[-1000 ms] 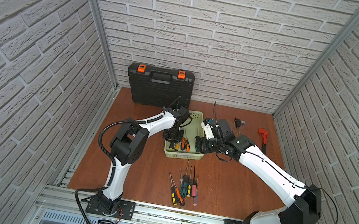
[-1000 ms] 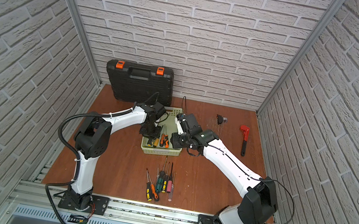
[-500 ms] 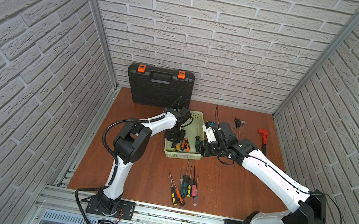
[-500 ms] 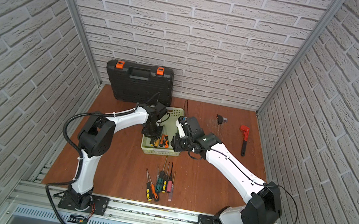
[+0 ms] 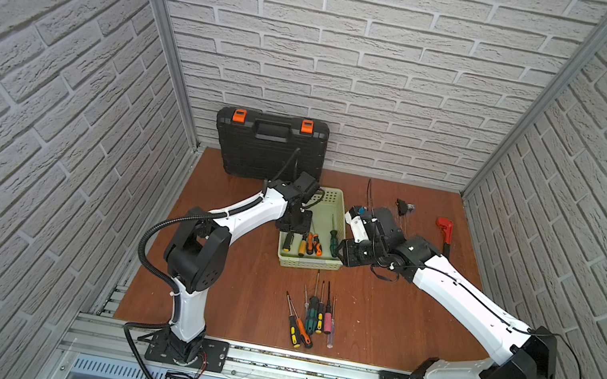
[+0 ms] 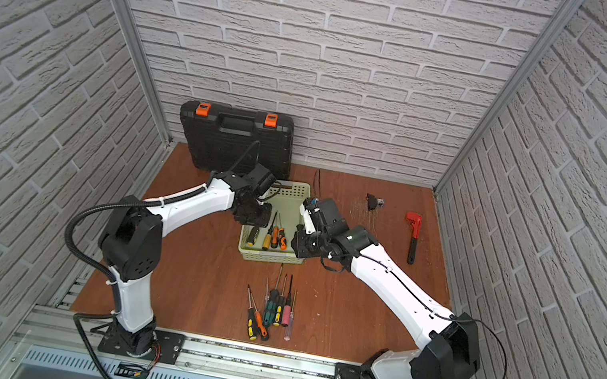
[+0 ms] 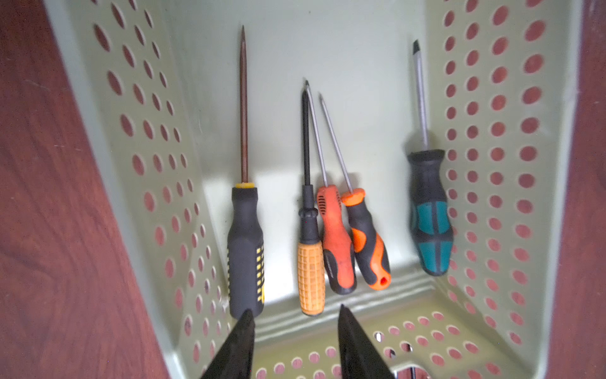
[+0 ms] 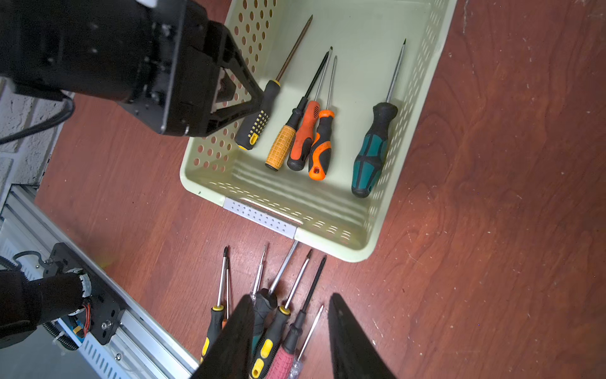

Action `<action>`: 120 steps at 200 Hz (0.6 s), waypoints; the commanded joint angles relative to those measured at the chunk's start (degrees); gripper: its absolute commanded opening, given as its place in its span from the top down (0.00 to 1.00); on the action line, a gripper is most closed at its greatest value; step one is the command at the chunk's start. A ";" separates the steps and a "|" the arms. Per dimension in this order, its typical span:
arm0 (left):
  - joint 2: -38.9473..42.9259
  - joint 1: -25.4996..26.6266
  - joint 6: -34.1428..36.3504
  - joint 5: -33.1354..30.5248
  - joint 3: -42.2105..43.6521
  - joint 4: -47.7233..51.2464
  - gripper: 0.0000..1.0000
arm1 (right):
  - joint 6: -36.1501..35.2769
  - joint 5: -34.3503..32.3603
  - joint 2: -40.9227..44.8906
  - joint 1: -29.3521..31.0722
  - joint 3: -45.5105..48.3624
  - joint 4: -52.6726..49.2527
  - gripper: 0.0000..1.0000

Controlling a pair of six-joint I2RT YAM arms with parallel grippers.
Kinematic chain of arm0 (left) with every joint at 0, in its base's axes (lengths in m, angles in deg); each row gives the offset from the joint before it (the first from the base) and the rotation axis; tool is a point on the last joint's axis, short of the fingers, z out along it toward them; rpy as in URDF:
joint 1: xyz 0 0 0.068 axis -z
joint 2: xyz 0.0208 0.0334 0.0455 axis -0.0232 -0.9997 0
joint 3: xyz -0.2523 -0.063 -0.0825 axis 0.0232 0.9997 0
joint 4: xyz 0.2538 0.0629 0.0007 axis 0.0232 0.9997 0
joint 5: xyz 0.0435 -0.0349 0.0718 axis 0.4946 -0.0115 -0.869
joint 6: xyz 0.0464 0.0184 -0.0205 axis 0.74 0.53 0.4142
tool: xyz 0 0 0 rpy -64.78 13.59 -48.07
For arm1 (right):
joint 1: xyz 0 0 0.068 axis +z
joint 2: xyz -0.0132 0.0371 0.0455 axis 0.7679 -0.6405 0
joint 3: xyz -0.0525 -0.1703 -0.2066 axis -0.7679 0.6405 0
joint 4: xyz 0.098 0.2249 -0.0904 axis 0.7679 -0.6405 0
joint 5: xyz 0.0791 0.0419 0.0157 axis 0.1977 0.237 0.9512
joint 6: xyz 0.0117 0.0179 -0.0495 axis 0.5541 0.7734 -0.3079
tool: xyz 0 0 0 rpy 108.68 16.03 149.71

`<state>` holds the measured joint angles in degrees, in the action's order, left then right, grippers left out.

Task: Put the screwdriver in the bin
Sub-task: 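Release and lift the left gripper while the right gripper reaches the screwdriver row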

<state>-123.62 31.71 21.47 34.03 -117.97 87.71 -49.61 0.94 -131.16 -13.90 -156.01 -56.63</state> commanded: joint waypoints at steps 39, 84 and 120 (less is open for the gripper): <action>16.42 5.37 -2.14 -4.57 11.81 -7.19 0.49 | 1.31 -4.40 5.15 2.40 0.40 -3.48 0.60; 27.40 8.00 -3.55 -6.82 21.88 -10.77 0.48 | 7.75 -11.02 7.96 9.33 5.64 -10.35 0.58; 32.79 8.01 -6.31 -8.65 25.00 -9.65 0.48 | 20.43 -11.61 13.22 17.75 15.83 -10.61 0.52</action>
<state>-93.57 39.62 17.36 28.11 -93.97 79.49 -39.56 -8.45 -121.59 -0.67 -145.00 -65.31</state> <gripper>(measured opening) 0.523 0.457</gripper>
